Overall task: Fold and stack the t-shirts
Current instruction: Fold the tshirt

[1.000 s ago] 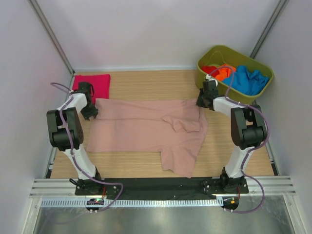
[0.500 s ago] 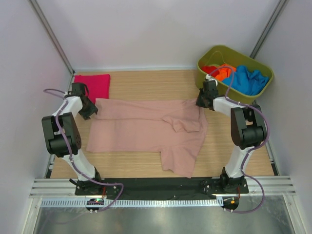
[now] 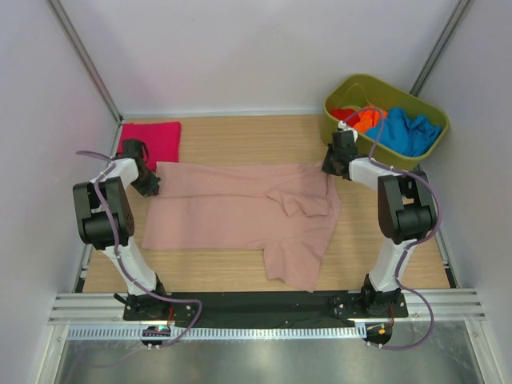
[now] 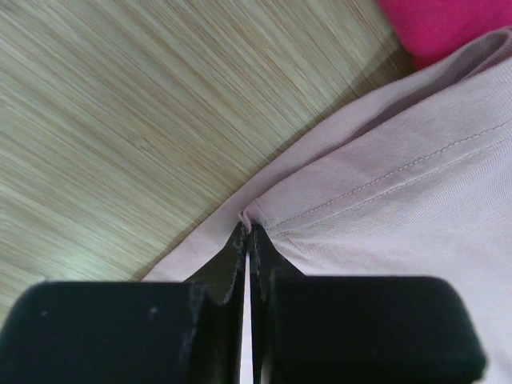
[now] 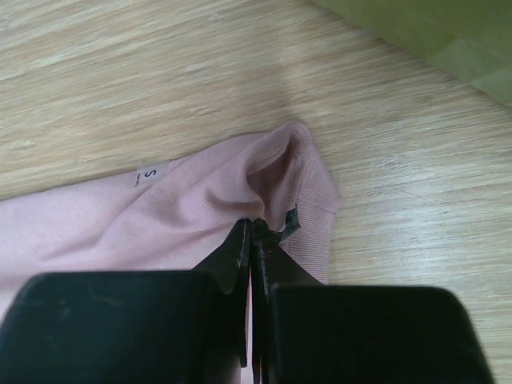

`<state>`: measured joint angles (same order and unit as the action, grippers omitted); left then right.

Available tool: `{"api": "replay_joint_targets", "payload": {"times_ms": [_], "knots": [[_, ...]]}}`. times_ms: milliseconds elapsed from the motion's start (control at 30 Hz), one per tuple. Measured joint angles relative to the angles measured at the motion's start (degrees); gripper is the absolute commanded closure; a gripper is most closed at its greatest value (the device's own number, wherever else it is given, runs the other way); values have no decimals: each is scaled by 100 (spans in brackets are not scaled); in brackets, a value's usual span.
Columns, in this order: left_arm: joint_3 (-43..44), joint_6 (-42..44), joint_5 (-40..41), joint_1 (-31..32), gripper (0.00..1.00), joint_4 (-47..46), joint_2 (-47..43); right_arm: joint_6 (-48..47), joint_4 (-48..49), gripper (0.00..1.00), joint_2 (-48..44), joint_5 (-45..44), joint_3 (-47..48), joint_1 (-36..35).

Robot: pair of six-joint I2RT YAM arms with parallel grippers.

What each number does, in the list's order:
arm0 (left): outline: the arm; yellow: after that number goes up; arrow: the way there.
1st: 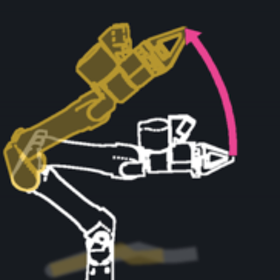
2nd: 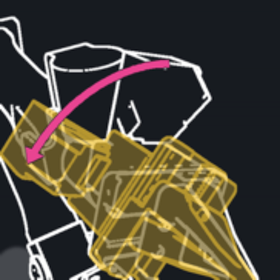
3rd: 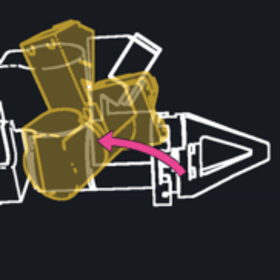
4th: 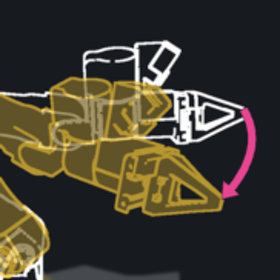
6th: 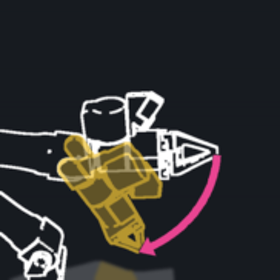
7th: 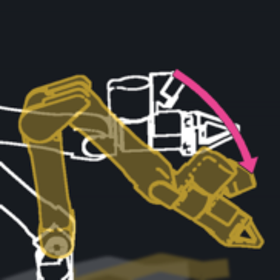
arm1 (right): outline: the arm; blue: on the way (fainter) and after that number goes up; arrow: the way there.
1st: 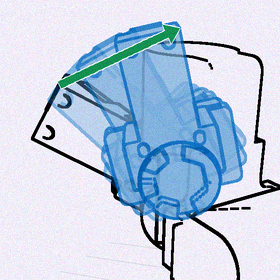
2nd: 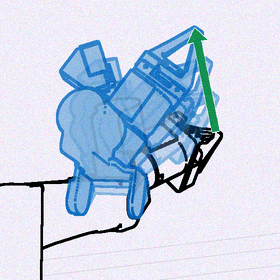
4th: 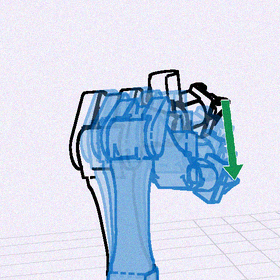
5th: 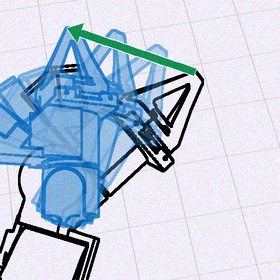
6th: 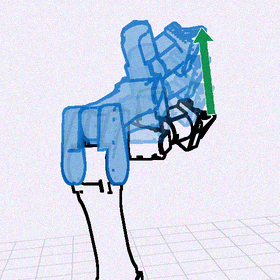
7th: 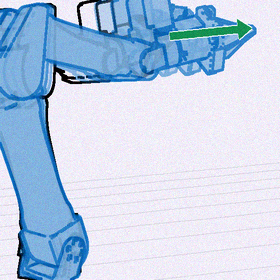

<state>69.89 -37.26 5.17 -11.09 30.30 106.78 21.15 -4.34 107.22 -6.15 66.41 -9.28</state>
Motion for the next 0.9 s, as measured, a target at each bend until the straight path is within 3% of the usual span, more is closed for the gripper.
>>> {"api": "replay_joint_targets", "payload": {"times_ms": [800, 900], "knots": [[79, -33, 238, 24, 100, 46, 83, 22, 485, 99, 160, -444, 94, -74], [114, -33, 262, 24, 96, 74, 107, 24, 616, 99, 192, -525, 96, -70]]}}
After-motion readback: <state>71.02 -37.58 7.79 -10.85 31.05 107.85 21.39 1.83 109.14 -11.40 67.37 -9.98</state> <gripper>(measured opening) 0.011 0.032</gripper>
